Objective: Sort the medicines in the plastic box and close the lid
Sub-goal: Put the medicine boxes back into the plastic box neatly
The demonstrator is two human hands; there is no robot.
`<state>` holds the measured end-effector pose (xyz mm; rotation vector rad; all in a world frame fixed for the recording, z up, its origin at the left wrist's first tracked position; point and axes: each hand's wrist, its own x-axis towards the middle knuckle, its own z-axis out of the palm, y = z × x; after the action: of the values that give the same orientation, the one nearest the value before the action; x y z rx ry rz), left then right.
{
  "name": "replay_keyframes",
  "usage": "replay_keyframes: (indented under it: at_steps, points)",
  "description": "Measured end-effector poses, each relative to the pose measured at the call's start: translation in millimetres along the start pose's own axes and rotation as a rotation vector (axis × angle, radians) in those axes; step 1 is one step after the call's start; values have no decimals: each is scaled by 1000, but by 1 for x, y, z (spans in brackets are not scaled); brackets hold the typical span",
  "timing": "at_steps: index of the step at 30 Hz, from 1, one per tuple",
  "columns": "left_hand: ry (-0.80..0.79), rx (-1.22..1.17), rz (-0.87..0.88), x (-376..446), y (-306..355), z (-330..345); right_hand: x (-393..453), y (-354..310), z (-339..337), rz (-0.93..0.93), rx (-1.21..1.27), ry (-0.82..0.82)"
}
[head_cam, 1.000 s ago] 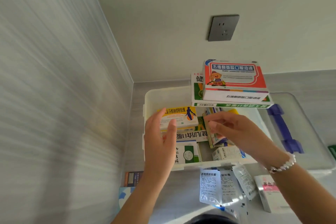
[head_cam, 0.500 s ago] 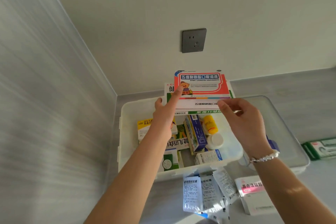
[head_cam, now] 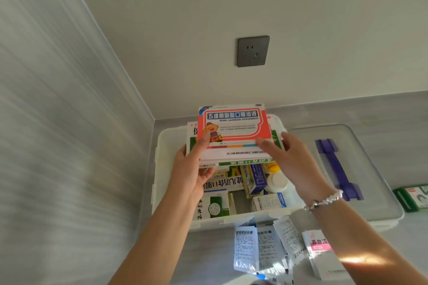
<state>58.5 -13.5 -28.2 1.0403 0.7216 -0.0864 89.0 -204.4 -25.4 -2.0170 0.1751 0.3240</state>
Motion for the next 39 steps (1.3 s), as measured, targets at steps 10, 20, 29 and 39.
replay_keyframes:
  at_steps: [10, 20, 29, 39]
  points:
    - [139, -142, -173, -5, -18, -43, 19, 19, 42, 324, 348, -326]
    - [245, -446, -285, 22, -24, -43, 42, 18, 70, 299, 348, -410]
    - [218, -346, -357, 29, -29, -46, 42, 13, 69, 85, -273, -426]
    - [200, -416, -345, 29, -31, -44, 58, 19, 63, -154, -700, -326]
